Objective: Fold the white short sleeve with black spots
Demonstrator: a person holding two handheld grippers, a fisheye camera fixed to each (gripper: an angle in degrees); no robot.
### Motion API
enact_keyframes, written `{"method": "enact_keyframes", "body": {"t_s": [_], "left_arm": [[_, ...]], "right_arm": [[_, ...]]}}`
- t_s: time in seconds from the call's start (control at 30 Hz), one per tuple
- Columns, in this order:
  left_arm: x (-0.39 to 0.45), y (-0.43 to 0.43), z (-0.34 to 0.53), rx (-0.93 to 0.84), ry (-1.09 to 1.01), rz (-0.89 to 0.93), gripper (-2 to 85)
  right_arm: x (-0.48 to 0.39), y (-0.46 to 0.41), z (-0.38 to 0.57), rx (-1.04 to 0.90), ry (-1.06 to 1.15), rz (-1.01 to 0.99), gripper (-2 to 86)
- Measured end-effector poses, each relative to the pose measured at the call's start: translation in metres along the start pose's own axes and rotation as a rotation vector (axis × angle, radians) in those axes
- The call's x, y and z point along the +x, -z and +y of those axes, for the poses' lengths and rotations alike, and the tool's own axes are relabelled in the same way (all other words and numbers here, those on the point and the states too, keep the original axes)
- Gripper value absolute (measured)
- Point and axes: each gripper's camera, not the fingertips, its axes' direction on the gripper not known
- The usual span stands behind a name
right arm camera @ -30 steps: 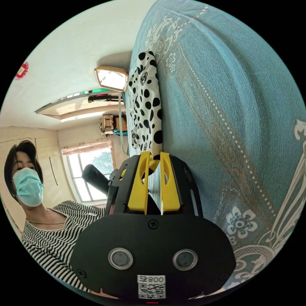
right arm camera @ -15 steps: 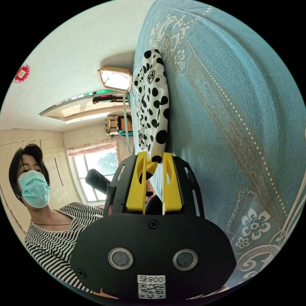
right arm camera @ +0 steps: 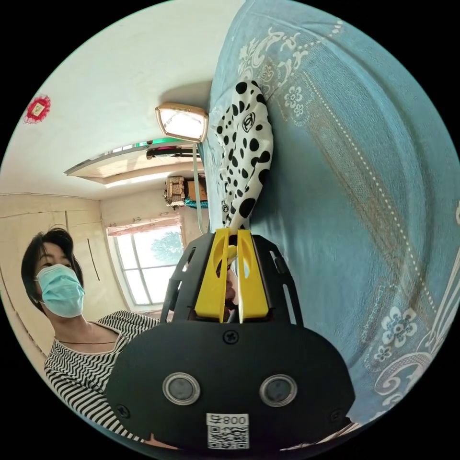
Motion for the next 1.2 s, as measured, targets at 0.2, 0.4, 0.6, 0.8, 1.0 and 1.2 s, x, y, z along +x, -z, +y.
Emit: {"method": "enact_keyframes", "body": {"t_s": [0.2,0.4,0.6,0.8,1.0,1.2], "left_arm": [[-0.051,0.059,-0.011,0.117,0.169,0.178,6.3],[-0.074,0.081,-0.027,0.133,0.231,0.247,9.0],[-0.088,0.095,-0.045,0.163,0.274,0.306,9.9],[-0.095,0.103,-0.060,0.175,0.314,0.325,9.8],[-0.095,0.105,-0.068,0.173,0.324,0.313,5.9],[-0.081,0.099,-0.066,0.142,0.339,0.287,3.7]], "right_arm": [[-0.042,-0.009,-0.004,-0.002,0.067,-0.021,2.8],[-0.076,-0.016,0.001,0.011,0.102,-0.039,2.6],[-0.103,-0.019,0.013,0.026,0.114,-0.045,2.6],[-0.129,-0.016,0.030,0.054,0.122,-0.076,2.5],[-0.152,-0.012,0.048,0.074,0.116,-0.093,2.4],[-0.165,0.001,0.083,0.108,0.056,-0.062,2.4]]}}
